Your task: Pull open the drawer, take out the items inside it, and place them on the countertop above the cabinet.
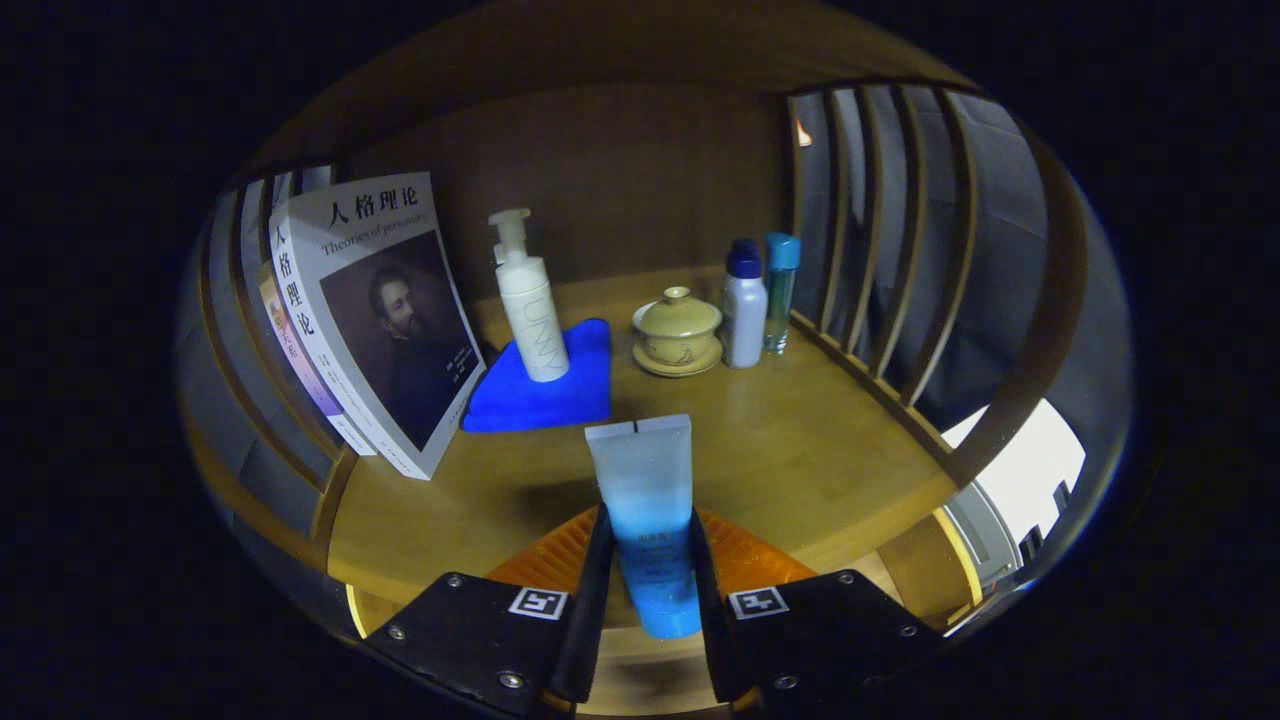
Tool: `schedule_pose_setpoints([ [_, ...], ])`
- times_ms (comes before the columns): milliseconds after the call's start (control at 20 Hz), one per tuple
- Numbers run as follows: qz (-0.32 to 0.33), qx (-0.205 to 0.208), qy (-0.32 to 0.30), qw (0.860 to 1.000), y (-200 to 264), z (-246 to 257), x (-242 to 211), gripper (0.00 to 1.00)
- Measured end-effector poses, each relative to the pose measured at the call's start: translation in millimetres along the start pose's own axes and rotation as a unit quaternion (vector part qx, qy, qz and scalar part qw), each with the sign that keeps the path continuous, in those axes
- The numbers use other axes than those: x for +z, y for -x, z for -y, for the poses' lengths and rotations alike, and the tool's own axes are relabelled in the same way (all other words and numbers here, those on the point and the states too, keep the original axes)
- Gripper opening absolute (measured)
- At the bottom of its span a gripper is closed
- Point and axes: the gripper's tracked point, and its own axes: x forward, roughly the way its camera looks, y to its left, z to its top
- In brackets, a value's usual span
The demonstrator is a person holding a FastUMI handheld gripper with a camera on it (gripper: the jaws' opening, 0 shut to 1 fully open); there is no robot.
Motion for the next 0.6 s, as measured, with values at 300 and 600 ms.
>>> schedule_pose_setpoints([
  [300,0.009,0.039,0.021,0.999,-18.2,-12.0,-3.0,0.53],
  [600,0.124,0.093,-0.010,0.988,18.4,-25.9,25.7,0.95],
])
